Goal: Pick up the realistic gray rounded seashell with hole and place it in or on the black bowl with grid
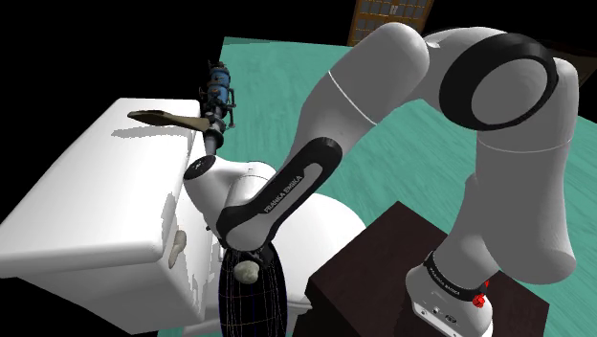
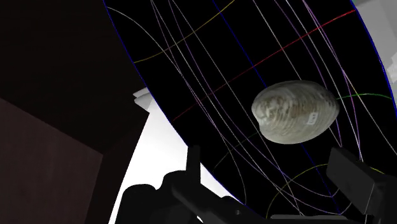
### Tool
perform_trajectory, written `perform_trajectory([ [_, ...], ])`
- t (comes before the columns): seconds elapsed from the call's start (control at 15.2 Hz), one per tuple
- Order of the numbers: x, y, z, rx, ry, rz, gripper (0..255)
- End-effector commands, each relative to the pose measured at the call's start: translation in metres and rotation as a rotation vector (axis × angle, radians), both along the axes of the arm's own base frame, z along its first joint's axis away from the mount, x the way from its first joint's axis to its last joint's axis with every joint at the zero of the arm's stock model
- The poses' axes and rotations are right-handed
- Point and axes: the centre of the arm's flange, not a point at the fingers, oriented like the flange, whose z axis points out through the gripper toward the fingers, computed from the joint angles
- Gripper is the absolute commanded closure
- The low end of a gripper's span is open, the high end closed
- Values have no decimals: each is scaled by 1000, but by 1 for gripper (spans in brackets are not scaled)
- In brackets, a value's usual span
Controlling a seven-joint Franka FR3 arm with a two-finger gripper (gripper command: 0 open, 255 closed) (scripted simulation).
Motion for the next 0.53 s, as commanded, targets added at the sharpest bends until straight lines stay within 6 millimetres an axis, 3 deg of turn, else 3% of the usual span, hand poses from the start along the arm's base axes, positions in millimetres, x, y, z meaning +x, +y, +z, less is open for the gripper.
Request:
perform_trajectory([
  [0.0,7,-12,-22,65,-12,13,0],
  [0.46,8,-21,-60,98,-16,19,0],
])
